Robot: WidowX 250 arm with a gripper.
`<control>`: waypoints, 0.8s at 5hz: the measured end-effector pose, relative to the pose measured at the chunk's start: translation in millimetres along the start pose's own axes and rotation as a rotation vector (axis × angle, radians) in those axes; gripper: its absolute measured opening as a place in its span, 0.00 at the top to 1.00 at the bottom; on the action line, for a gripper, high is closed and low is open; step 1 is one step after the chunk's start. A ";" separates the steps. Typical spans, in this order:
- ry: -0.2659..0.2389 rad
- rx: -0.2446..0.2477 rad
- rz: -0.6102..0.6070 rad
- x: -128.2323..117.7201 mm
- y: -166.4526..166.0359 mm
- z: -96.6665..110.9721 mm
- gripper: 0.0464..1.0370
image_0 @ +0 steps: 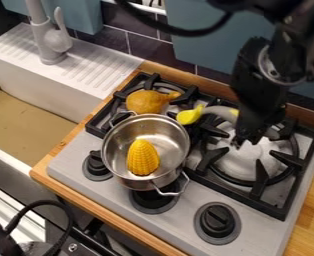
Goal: Move the gray object to the right burner
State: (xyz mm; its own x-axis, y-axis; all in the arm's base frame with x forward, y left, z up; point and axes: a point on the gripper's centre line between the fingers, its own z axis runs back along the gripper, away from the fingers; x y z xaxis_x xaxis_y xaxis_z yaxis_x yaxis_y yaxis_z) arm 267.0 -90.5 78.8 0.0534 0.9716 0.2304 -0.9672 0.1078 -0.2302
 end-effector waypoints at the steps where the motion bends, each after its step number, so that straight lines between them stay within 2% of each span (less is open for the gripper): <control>1: -0.026 -0.038 -0.004 -3.5 -5.0 -5.7 0.75; 3: -0.045 -0.061 -0.040 -8.3 1.5 -15.7 0.75; 4: -0.042 -0.047 -0.061 -9.8 11.0 -21.1 0.75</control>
State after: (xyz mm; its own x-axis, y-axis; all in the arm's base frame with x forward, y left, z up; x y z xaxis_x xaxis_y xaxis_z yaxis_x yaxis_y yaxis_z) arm 261.0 -94.4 54.1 0.1006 0.9532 0.2850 -0.9496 0.1775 -0.2584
